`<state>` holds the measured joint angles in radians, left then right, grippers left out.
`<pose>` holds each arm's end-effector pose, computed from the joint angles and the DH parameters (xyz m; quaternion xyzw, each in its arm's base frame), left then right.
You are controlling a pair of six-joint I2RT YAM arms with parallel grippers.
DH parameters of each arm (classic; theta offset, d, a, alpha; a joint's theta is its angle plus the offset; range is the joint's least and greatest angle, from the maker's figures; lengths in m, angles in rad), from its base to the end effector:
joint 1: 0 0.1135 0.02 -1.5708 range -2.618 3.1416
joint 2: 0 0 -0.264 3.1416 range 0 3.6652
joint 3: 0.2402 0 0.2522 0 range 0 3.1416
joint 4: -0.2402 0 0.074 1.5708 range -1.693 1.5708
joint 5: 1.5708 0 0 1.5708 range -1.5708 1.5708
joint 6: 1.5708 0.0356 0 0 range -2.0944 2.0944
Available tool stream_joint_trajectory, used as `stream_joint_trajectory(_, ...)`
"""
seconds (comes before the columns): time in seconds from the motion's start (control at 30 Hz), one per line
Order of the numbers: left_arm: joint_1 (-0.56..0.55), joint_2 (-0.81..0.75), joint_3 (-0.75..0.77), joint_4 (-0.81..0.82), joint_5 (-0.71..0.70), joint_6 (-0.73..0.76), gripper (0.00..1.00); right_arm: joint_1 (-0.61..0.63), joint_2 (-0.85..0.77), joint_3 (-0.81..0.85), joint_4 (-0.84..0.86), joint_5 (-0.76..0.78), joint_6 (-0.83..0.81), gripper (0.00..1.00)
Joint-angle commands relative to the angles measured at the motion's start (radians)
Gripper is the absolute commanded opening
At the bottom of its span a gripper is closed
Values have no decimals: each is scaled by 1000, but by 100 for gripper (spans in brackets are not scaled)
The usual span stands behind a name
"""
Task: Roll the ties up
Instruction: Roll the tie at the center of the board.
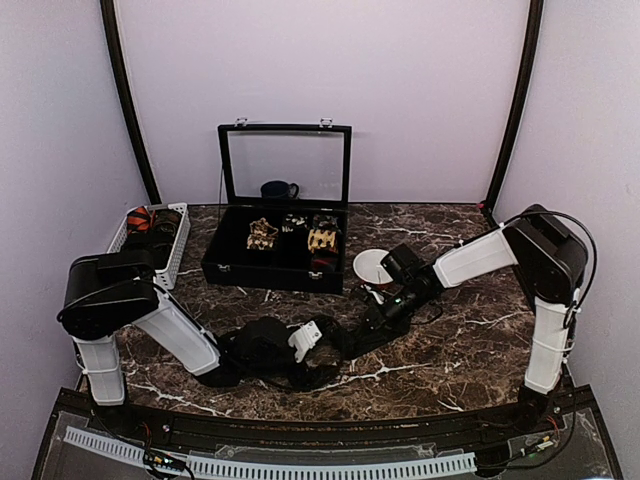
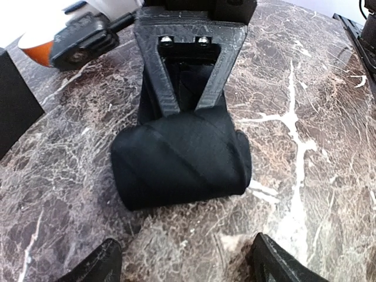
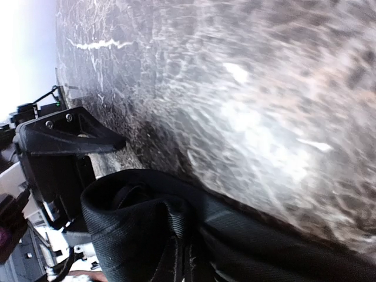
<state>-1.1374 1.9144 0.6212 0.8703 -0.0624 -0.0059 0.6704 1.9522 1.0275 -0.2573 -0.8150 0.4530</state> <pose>0.1421 -0.3019 0.0980 0.4356 0.7176 -0.2716 0.4706 0.2589 0.2384 0.1080 0.1738 -0.8872 -0.4236 0.0570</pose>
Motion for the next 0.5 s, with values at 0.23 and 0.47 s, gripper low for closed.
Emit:
stream_joint_trajectory(0.23, -2, 95, 78, 185, 27, -56, 83, -34, 66, -47, -28, 82, -29, 0)
stream_joint_trajectory(0.47, -1, 182, 160, 198, -38, -61, 76, -35, 63, -59, -4, 77, -14, 0)
